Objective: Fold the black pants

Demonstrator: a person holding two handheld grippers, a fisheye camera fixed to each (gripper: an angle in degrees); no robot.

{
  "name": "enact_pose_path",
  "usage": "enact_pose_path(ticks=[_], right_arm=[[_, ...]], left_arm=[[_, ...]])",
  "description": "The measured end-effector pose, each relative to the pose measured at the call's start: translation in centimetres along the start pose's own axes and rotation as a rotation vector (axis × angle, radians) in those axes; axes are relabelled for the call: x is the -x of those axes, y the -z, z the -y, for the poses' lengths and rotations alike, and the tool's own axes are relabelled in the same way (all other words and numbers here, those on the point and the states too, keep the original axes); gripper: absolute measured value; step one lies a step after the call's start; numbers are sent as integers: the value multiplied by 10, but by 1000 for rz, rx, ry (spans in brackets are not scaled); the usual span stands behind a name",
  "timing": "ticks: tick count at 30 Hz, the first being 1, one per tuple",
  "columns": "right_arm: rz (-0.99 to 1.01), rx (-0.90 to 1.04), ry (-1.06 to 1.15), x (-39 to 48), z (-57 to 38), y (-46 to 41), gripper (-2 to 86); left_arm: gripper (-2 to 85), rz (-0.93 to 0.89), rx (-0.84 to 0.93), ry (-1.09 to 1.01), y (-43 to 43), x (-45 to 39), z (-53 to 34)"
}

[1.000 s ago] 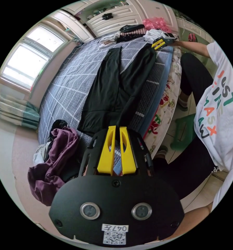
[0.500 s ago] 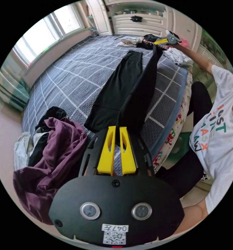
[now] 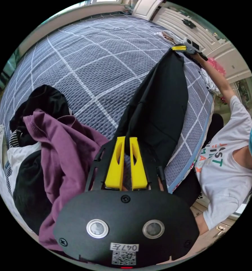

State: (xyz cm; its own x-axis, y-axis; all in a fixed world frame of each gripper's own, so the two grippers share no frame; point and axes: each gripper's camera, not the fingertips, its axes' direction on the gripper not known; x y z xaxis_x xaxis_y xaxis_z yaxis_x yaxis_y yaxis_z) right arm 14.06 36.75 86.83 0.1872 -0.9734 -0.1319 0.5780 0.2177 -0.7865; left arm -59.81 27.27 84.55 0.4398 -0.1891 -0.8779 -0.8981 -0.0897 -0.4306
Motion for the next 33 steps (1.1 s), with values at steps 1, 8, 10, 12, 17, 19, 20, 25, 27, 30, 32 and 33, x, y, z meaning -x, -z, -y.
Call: enact_pose_path(ticks=[1, 8, 10, 12, 17, 19, 20, 25, 27, 30, 32, 33], right_arm=[[2, -5, -10, -4, 1, -2, -2], [197, -85, -258, -60, -24, -30, 27], [250, -150, -375, -83, -46, -29, 19], [253, -264, -500, -102, -81, -21, 7], [42, -239, -531, -105, -128, -24, 4], [69, -255, -598, -115, -146, -30, 8], [128, -280, -629, -120, -156, -35, 15], [248, -231, -730, -123, -181, -68, 56], [330, -286, -814, -133, -194, -81, 64], [302, -198, -774, -137, -194, -99, 73], [271, -131, -737, -136, -197, -113, 77], [284, -167, -798, -140, -209, -115, 79]], left_arm=[[44, -17, 7, 12, 1, 8, 7], [171, -104, -70, 75, 27, 33, 21], [169, -43, -141, 58, 52, 23, 18], [157, -2, -206, 43, 69, 6, 14], [137, 109, -192, -5, 62, -61, 17], [131, 161, -230, -7, 43, -94, 19], [130, 165, -250, -2, 38, -101, 19], [110, 241, -318, 68, -5, -128, 33], [111, 244, -237, 56, -17, -128, 43], [111, 245, -213, 71, -26, -128, 55], [110, 219, -215, 91, -27, -126, 60], [109, 198, -215, 103, -29, -123, 64]])
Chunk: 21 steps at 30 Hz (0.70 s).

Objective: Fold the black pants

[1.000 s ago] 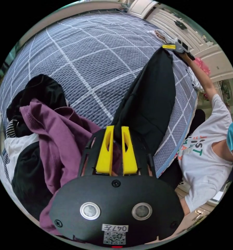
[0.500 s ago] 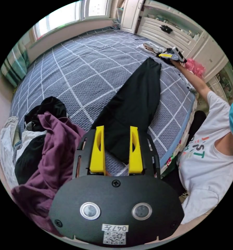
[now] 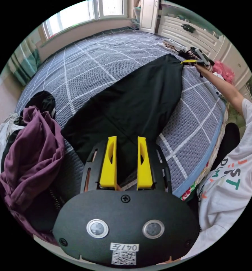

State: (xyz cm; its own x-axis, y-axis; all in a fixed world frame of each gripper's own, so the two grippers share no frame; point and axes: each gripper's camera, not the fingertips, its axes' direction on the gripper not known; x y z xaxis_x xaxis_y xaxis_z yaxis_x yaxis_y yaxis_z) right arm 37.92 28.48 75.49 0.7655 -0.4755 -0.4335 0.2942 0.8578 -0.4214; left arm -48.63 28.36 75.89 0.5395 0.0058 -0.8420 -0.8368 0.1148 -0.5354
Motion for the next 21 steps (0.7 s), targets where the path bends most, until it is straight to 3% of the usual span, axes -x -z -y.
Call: enact_pose_path(ticks=[5, 8, 15, 17, 21], right_arm=[[88, -77, -167, -43, -12, 8, 83], [180, -22, -188, -58, -9, -5, 60], [227, -25, -266, -83, -8, -14, 7], [237, -44, -268, -90, -9, -11, 7], [303, -33, -267, -111, -12, -17, 24]], left_arm=[[92, 4, -46, 14, 5, -4, 15], [80, 60, -100, -1, 13, -14, 24], [71, 213, -50, -68, -2, -34, 55], [68, 168, -99, -66, 3, -36, 70], [110, -249, -199, -198, 22, -52, 156]])
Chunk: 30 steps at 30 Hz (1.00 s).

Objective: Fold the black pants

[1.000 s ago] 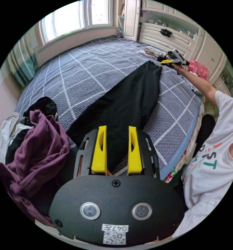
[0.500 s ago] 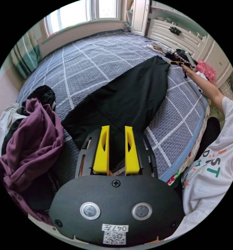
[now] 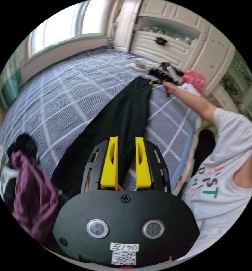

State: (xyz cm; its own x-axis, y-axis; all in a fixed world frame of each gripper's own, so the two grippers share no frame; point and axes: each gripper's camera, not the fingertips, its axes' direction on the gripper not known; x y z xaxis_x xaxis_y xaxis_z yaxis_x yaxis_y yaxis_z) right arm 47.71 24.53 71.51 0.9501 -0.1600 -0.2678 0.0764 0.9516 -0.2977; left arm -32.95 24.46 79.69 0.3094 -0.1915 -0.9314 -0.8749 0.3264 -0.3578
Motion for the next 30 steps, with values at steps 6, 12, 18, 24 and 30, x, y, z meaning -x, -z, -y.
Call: enact_pose_path(ticks=[6, 12, 18, 24, 30], right_arm=[[95, 8, -100, -48, 3, -1, 40], [226, -26, -160, -75, -4, -6, 2], [496, -49, -179, -110, -13, -14, -3], [728, -83, -240, -136, -25, -29, -4], [613, -115, -186, -114, -34, -19, -5]], left_arm=[[137, -34, 61, -197, -74, -36, 159], [133, -153, 130, -179, -153, -23, 324], [132, -462, 278, 2, -247, 39, 438], [115, -201, 407, -75, -298, 44, 480], [83, -158, 471, -82, -327, 46, 501]])
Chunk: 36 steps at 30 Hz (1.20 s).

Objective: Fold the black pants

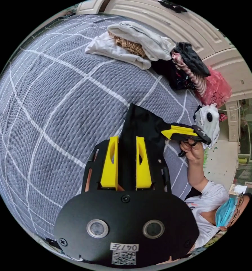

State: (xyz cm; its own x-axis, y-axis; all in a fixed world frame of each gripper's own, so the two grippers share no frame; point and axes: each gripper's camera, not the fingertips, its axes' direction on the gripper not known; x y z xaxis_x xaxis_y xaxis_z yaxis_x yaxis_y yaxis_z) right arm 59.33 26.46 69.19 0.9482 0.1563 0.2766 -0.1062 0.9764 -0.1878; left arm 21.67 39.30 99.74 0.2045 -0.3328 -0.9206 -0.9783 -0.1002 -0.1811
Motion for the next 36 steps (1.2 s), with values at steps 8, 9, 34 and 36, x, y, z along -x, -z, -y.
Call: enact_pose_path(ticks=[8, 9, 34, 36], right_arm=[[-133, 19, 122, 43, -21, -23, -5], [-153, 24, 147, 52, -25, -27, -5], [-228, 312, 728, 399, -257, -243, -4], [-214, 343, 706, 406, -278, -265, 0]], left_arm=[[-4, -64, -73, 1, 2, 28, -2], [-5, -85, -100, -7, 6, 32, -6], [77, -258, -243, 46, 58, 116, -350], [80, -185, -193, 46, 67, 113, -367]])
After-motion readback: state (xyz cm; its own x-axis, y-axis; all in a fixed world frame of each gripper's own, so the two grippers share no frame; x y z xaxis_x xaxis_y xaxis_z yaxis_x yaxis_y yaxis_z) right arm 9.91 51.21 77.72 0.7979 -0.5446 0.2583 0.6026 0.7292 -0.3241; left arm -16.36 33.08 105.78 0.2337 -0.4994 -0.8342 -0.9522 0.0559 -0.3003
